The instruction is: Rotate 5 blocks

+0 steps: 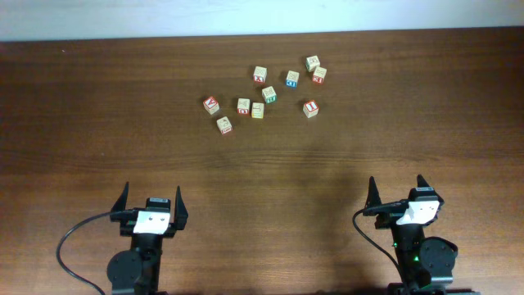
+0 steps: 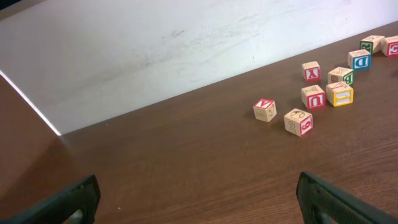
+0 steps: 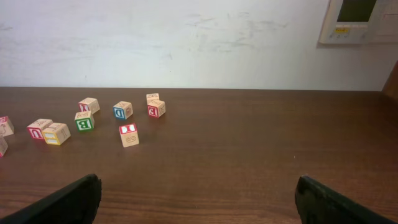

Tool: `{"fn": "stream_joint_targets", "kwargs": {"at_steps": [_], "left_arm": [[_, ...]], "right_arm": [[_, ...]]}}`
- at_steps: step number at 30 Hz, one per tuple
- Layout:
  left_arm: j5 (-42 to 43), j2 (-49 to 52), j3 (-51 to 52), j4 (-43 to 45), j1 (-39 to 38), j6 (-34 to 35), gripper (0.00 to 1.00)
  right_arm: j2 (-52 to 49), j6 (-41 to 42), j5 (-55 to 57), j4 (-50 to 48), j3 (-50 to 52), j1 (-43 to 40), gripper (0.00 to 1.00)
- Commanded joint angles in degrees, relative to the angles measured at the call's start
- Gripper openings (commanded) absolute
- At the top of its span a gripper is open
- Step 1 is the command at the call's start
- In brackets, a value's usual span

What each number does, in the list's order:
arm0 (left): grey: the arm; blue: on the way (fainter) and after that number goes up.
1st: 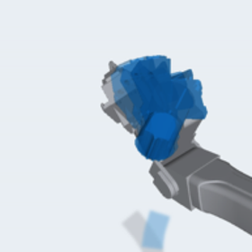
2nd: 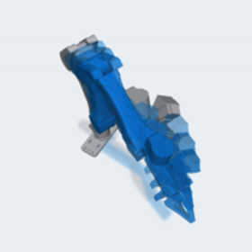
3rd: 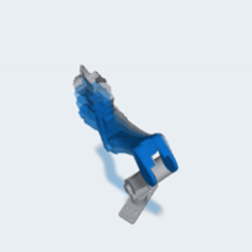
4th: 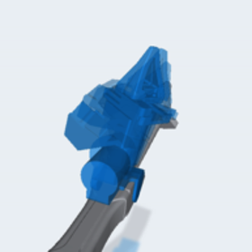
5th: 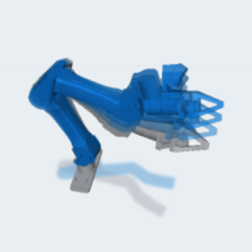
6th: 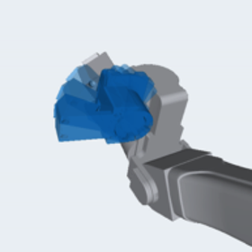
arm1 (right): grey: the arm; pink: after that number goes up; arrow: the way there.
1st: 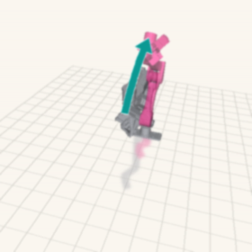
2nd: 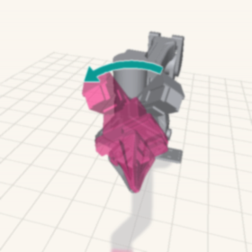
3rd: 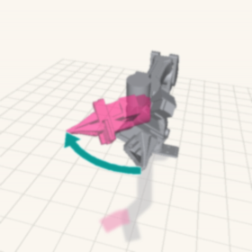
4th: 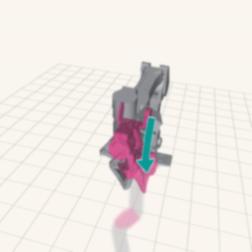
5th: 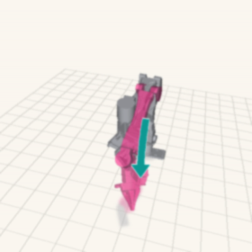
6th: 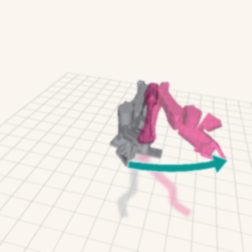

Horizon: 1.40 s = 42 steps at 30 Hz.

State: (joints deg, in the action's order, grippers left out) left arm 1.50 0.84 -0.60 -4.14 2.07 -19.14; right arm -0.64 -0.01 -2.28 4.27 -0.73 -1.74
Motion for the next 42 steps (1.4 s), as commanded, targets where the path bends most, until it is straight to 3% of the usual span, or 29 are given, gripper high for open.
{"fn": "stream_joint_targets", "kwargs": {"at_steps": [1, 14, 16, 20, 26, 30, 34, 35, 38, 42], "left_arm": [[0.2, -0.4, 0.1, -0.5, 0.3, -0.7, 0.99], [0.3, -0.4, 0.1, -0.5, 0.3, -0.6, 0.99], [0.3, -0.4, 0.1, -0.1, 0.3, 5.0, 0.99], [1.8, -0.4, -1.9, 1.7, 0.3, 5.9, 0.99], [3.5, 10.5, -11.3, 0.1, 0.3, 7.5, 0.99], [7.9, 27.5, -24.4, -1.8, 0.3, 7.5, 0.99], [9.6, 48.3, -42.4, -10.7, 0.3, 7.5, 0.99], [9.9, 56.3, -50.2, -16.6, 0.3, 7.5, 0.99], [13.1, 69.2, -63.0, -23.9, 0.3, 7.5, 0.99], [13.3, 85.6, -82.6, -36.0, -0.4, 7.5, 0.99]], "right_arm": [[0.3, 0.2, -0.1, 0.0, 0.4, -0.2, 0.99], [0.3, 0.4, -0.8, 0.0, 0.4, -0.2, 0.99], [0.3, 0.3, -1.0, -0.4, 0.4, -0.2, 0.99], [0.3, 0.2, -2.6, -0.6, 0.3, -0.2, 0.99], [-4.1, -1.7, -5.3, -0.6, -5.2, -0.2, 0.99], [-16.2, -4.3, -5.6, -0.6, -13.7, -0.2, 0.99], [-37.9, -4.3, -14.0, 1.5, -30.6, -0.2, 0.99], [-49.0, -4.3, -19.1, 5.7, -40.4, -0.2, 0.99], [-66.9, -4.3, -24.4, 17.9, -58.6, -0.2, 0.99], [-80.4, -4.3, -26.7, 24.3, -73.2, 0.1, 0.99]]}}
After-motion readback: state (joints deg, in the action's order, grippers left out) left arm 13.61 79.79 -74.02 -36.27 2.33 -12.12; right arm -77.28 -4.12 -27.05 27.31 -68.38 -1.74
